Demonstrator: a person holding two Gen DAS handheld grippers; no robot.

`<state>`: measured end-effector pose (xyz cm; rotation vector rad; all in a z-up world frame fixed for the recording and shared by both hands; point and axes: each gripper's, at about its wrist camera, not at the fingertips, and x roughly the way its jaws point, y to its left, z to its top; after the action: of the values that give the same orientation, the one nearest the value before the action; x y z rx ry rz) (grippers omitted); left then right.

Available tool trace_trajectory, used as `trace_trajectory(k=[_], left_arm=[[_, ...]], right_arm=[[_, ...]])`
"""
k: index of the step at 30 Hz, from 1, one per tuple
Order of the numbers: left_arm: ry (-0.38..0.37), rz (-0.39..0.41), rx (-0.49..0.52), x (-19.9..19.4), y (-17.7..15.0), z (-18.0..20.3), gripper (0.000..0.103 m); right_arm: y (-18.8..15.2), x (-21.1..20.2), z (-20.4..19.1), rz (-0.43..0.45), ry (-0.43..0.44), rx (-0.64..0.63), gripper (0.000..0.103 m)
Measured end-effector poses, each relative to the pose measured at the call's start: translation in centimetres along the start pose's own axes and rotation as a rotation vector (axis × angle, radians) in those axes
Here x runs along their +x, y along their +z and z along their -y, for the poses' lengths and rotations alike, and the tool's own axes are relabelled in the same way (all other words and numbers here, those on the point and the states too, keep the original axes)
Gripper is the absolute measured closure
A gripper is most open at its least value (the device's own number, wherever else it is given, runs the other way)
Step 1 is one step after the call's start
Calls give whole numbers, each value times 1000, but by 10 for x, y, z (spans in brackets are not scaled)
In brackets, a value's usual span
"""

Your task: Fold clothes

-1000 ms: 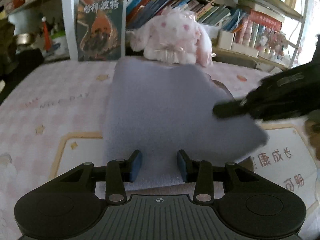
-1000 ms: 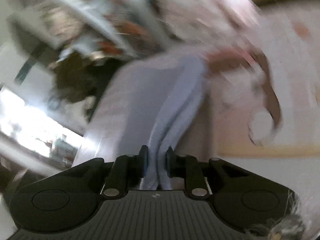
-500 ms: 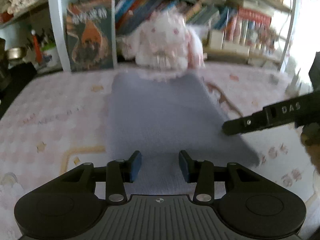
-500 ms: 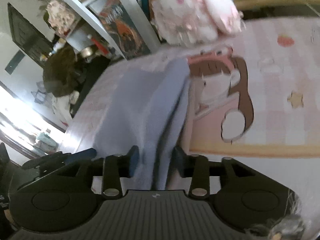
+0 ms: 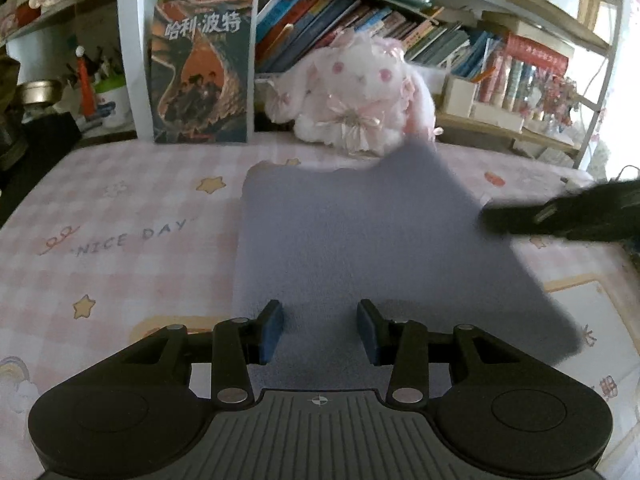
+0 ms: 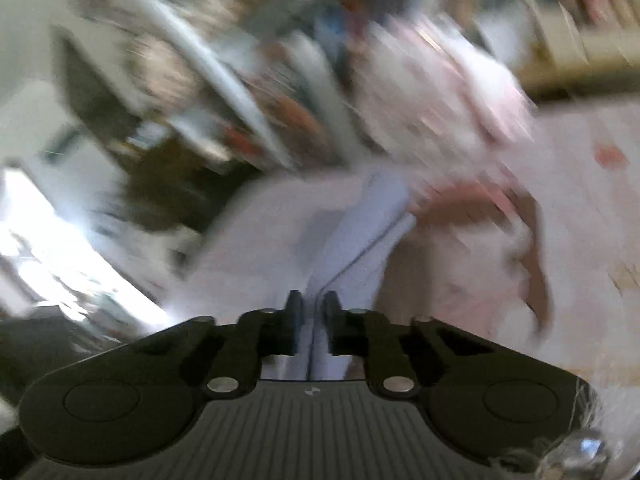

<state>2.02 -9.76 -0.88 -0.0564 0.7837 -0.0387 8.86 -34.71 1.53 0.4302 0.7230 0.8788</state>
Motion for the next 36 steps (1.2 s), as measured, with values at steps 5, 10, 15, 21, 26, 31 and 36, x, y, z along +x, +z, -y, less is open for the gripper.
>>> trace_trajectory(k=[5, 10, 15, 21, 26, 31, 36], left_arm=[[-2, -5, 10, 1, 0, 0, 62], [-5, 8, 24, 0, -3, 0, 61], [-5, 12, 28, 0, -3, 1, 60], [-1, -11, 53, -2, 0, 4, 60], [-8, -14, 65, -3, -1, 3, 60], [-21, -17, 68, -1, -3, 1, 60], [-12, -2, 109, -5, -4, 5, 56]], right_arm=[[-10, 25, 26, -174, -230, 53, 102], [-16, 13, 28, -138, -230, 112, 95], [-5, 5, 2, -52, -184, 32, 60], [-12, 41, 8, -230, -207, 61, 92], [-18, 11, -20, -107, -27, -68, 93], [-31, 25, -11, -169, -148, -112, 93], [-33, 31, 9, -210, -226, 2, 92]])
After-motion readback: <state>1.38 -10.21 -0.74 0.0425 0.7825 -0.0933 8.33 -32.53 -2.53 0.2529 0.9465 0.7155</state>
